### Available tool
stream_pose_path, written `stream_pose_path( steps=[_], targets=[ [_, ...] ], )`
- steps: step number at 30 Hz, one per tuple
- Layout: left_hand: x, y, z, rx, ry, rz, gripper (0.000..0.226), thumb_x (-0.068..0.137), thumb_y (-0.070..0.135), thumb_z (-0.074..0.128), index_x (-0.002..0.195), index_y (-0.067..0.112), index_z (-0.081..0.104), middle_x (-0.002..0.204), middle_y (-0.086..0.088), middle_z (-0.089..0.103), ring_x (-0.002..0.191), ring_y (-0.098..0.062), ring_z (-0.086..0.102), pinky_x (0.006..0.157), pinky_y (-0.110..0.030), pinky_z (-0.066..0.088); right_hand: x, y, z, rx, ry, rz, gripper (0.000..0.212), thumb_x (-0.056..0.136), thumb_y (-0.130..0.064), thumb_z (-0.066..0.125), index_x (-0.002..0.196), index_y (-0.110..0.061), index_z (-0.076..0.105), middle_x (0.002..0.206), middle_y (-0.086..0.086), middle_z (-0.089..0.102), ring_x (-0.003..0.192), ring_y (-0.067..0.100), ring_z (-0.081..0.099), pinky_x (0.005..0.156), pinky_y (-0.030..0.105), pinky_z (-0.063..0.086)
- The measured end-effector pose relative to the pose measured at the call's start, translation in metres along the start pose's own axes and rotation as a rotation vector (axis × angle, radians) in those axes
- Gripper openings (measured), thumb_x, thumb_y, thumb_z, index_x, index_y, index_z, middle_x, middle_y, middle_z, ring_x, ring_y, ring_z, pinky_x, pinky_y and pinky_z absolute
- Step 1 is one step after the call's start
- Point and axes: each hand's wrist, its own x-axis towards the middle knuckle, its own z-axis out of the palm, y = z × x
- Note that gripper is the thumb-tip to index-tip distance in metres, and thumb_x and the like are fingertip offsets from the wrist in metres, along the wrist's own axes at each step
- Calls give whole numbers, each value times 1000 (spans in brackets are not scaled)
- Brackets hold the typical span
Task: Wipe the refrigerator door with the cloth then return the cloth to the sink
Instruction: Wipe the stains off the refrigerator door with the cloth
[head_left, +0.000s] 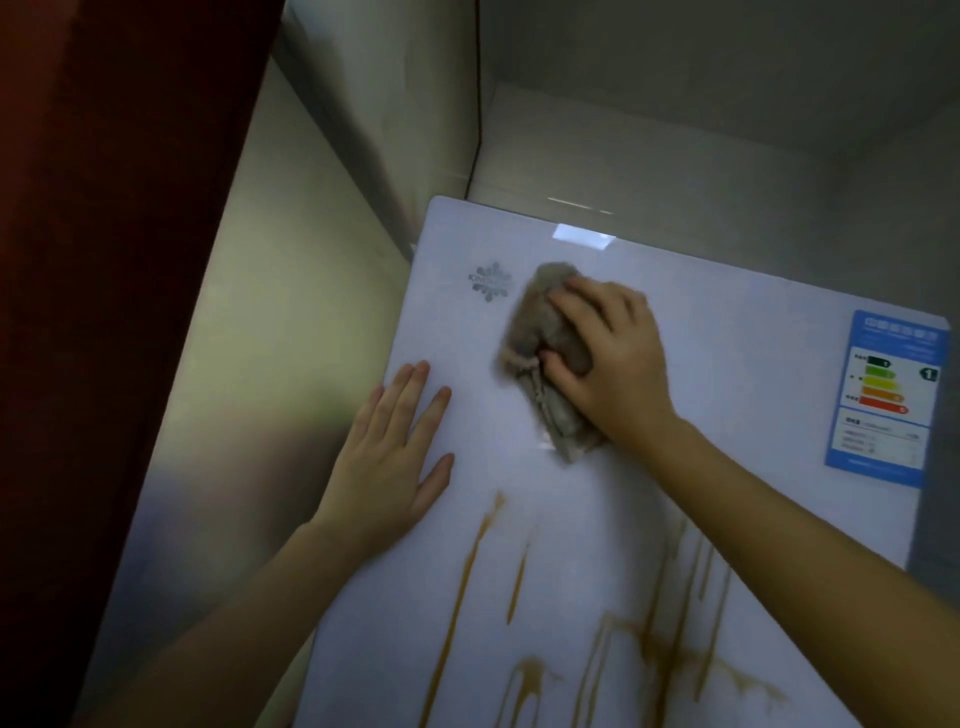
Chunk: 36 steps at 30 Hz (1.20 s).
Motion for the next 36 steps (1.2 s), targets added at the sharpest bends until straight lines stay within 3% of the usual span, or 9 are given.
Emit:
stream_pose_path(
  steps=[3,5,14,19,21,26,28,32,36],
  targets=[
    [0,0,1,6,8,3,66,102,45,40,157,10,32,167,-17,20,156,-31,17,125,-51,22,-7,-2,2,-4,-142,-435,46,90,-32,71,130,-9,67,138,15,62,115,40,60,90,46,52],
    [0,0,2,7,7,4,66,102,45,40,156,10,32,167,-17,20,156,-31,17,125,-52,23,1,7,0,-35,-170,-528,46,92,-33,71,131,-10,67,138,15,62,116,38,60,87,45,52],
    [-1,1,2,6,18,4,65,102,45,40,156,9,33,167,-16,20,157,-30,16,125,-51,22,66,13,11,-46,7,45,55,86,-38,70,135,-14,61,140,10,58,119,35,52,99,43,46],
    [-1,1,2,22,27,8,63,102,45,40,152,8,40,165,-18,24,156,-31,19,125,-49,22,44,-18,29,-19,-193,-523,51,91,-39,66,133,-11,65,141,16,59,122,39,56,91,45,48],
    [0,1,2,21,26,7,64,102,45,41,154,8,38,166,-18,23,156,-31,18,126,-49,21,49,-15,29,-29,-158,-451,50,91,-38,66,134,-11,65,141,16,60,121,39,57,93,46,49],
    [-1,2,2,11,14,2,66,102,45,42,157,10,30,167,-15,18,157,-29,14,126,-50,19,66,-8,24,16,57,112,55,89,-37,70,137,-14,60,141,10,57,124,31,49,103,40,42],
    [-1,2,2,13,19,2,66,102,45,42,157,10,32,167,-16,20,157,-30,15,126,-50,20,50,-22,26,31,-6,29,56,89,-37,70,138,-12,59,143,14,56,125,36,50,103,44,43],
    [0,0,3,-1,35,15,66,100,44,43,152,4,39,165,-19,25,155,-33,21,124,-53,25,-10,-37,22,44,-166,-473,46,92,-33,69,132,-9,67,140,18,61,118,41,60,90,47,52],
    [-1,0,4,1,33,7,66,102,46,38,156,9,32,167,-18,20,156,-31,16,127,-50,18,-28,-1,-2,-16,-74,-303,44,92,-31,71,130,-9,68,137,16,63,114,40,62,94,48,51]
  ],
)
